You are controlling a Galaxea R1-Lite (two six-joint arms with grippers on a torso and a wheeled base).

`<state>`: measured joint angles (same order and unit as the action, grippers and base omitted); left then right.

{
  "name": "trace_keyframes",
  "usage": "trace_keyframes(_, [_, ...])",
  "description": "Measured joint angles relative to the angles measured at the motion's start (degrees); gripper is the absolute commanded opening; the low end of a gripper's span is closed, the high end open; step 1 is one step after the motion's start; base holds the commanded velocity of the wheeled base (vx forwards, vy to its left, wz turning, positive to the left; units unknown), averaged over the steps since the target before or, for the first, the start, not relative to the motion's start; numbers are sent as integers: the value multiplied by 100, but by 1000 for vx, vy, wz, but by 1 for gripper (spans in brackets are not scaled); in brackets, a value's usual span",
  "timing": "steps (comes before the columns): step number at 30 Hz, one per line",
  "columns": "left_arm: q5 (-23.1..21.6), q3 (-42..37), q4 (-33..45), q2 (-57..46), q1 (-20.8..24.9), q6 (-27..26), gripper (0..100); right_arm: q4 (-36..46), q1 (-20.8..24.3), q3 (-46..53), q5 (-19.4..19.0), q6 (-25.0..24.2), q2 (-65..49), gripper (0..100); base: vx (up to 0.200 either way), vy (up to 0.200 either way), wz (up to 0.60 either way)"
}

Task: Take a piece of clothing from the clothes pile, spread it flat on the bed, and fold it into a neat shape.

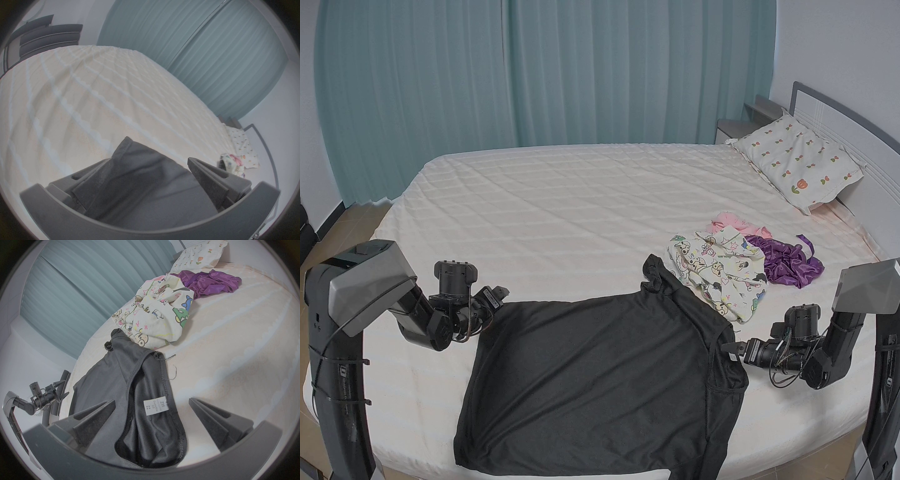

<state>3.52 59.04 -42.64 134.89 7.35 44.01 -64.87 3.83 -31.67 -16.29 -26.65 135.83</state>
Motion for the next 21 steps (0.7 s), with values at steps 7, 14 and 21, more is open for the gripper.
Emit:
trace_keyframes(7, [239,809,312,708,-18,30,100,-290,121,83,96,10,166,100,0,0,0])
trace_keyframes(14, [257,978,30,985,-72,38,100,-336,228,133,179,-11,240,100,0,0,0])
trace_keyframes(21, [241,1056,-22,1057,-245,50,100,-340,273,157,182,-26,249,100,0,0,0])
